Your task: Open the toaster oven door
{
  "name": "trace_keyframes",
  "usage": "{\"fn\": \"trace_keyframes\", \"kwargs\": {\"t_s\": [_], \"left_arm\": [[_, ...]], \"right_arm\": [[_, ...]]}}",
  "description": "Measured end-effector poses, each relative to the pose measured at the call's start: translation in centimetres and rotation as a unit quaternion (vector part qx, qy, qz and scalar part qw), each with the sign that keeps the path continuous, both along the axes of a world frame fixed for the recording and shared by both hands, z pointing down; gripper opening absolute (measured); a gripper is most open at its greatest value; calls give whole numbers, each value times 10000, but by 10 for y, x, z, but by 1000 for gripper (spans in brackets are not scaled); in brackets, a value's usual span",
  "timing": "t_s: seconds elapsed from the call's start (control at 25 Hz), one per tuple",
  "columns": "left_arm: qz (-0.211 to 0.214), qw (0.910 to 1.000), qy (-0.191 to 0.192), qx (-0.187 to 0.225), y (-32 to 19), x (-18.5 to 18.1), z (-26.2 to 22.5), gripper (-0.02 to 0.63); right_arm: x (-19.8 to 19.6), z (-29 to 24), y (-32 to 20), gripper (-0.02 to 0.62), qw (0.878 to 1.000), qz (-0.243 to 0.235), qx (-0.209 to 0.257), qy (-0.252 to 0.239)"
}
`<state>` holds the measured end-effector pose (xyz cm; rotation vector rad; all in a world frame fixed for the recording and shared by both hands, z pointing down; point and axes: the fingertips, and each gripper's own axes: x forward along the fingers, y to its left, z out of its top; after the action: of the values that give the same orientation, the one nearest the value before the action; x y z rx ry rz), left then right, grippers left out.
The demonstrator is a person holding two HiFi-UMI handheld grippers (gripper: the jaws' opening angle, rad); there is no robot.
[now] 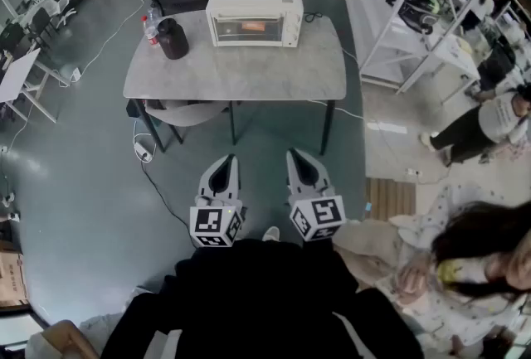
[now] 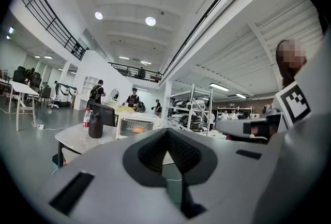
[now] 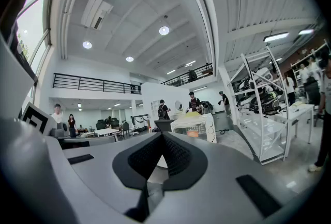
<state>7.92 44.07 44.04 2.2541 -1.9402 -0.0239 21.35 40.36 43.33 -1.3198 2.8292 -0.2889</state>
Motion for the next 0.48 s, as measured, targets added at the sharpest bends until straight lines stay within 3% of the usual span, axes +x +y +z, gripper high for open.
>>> {"fn": "trace_keyframes", "kwargs": {"t_s": [0.48], "left_arm": [[-122, 9999, -26, -23, 5, 12, 0, 3]], "right_arm": [[8, -3, -3, 3, 9999, -115, 33, -124]]}}
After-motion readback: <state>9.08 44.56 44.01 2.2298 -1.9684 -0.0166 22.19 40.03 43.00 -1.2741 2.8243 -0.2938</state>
